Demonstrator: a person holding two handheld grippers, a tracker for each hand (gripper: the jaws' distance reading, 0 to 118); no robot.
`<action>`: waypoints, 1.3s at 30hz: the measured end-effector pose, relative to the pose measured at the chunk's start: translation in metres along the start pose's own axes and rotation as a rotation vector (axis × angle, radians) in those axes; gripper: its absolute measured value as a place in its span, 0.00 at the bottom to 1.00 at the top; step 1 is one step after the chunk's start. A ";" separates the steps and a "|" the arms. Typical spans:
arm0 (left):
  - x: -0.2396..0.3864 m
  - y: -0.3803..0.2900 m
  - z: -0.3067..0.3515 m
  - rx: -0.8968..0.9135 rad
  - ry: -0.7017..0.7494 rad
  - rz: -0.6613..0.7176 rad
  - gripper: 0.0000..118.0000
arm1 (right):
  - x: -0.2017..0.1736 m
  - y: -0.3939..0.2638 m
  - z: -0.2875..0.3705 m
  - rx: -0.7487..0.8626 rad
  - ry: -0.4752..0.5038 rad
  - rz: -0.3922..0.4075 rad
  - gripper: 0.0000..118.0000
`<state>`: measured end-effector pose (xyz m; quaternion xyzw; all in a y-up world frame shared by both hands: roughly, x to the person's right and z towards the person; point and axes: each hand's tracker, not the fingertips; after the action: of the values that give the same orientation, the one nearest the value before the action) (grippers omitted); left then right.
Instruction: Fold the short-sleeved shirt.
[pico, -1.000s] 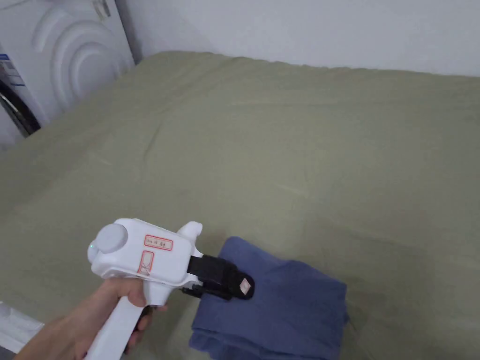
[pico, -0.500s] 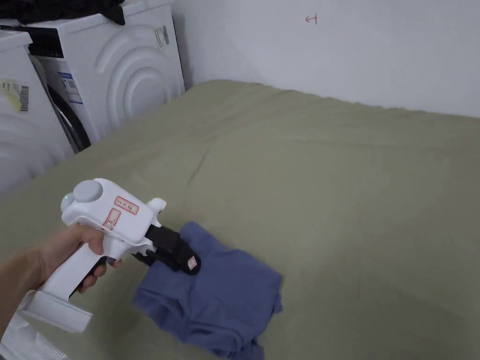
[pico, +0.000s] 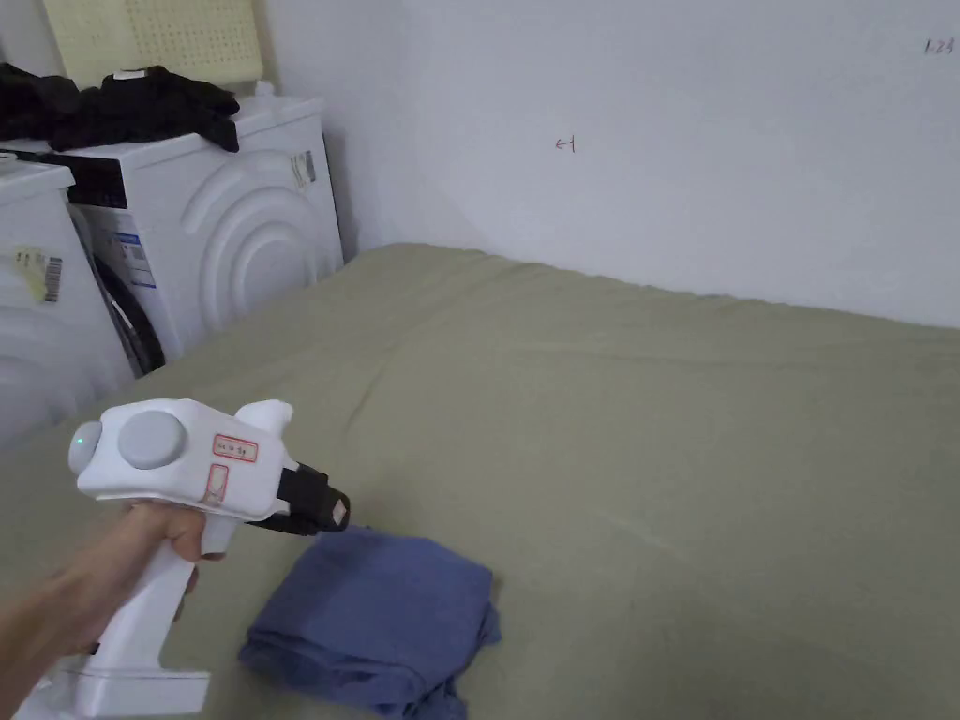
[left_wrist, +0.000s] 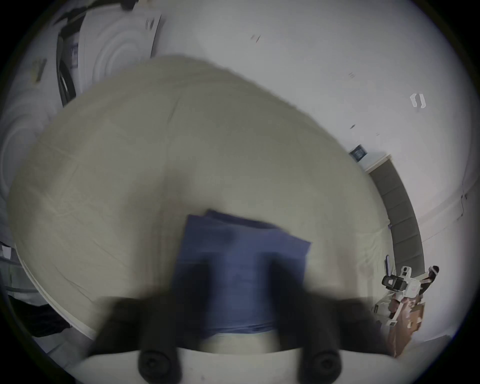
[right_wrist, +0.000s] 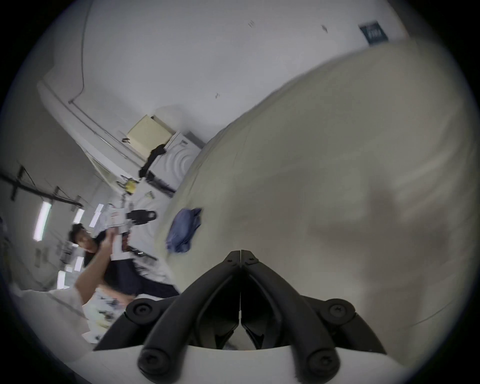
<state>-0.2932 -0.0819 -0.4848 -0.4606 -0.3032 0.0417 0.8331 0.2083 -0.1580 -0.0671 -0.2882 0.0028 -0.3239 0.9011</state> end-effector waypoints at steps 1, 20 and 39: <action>0.029 -0.004 0.002 0.033 -0.030 -0.014 0.00 | -0.010 0.004 0.007 0.043 -0.058 0.048 0.00; 0.351 -0.190 0.057 0.678 0.098 -0.350 0.00 | -0.140 -0.021 0.110 0.610 -0.679 0.448 0.00; 0.342 -0.189 0.055 0.664 0.128 -0.428 0.02 | -0.126 -0.022 0.128 0.612 -0.658 0.468 0.00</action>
<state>-0.0843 -0.0296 -0.1538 -0.0946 -0.3097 -0.0659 0.9438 0.1206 -0.0315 0.0285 -0.0894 -0.3120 0.0088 0.9458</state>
